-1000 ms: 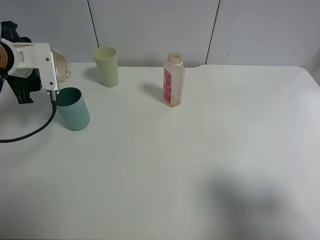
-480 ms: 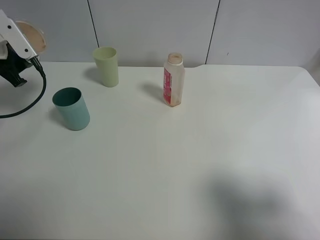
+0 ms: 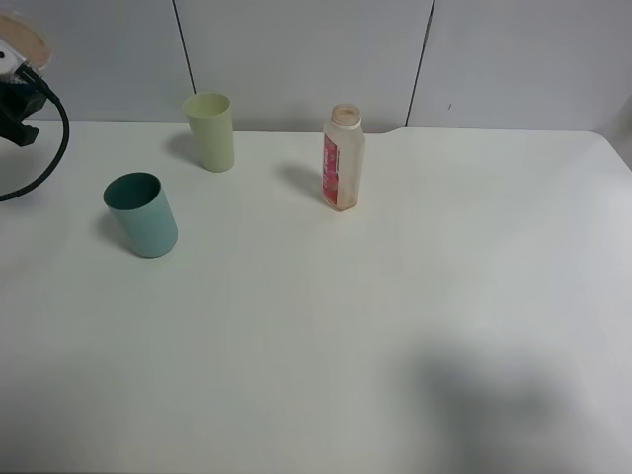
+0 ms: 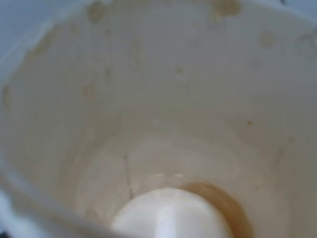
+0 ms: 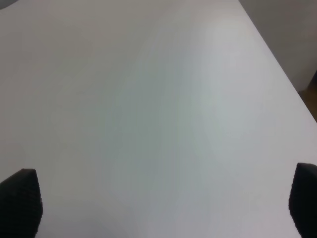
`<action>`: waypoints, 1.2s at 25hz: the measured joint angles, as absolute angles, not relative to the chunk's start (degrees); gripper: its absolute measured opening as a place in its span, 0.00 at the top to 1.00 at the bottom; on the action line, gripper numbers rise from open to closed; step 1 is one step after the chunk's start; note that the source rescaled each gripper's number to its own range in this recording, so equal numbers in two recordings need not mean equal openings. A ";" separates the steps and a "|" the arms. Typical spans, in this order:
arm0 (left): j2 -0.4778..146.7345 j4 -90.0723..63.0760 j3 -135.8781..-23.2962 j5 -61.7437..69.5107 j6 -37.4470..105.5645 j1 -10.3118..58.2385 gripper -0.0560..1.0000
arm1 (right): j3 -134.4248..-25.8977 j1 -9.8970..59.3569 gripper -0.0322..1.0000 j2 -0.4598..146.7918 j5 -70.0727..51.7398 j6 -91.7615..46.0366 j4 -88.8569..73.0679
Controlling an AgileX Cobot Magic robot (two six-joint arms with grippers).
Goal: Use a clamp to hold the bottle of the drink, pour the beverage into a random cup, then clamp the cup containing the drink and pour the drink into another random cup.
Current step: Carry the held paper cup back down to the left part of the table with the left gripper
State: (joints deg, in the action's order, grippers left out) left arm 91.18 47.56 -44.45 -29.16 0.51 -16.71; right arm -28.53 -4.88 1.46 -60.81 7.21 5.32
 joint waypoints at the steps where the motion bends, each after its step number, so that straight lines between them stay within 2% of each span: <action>1: 91.61 47.29 -44.45 -30.18 0.00 -17.09 0.94 | -28.53 -4.88 0.00 1.46 -60.81 7.21 5.32; 30: 113.07 30.29 -44.01 -56.86 -1.93 -18.19 0.94 | -28.53 -4.88 0.00 1.46 -60.81 7.21 5.32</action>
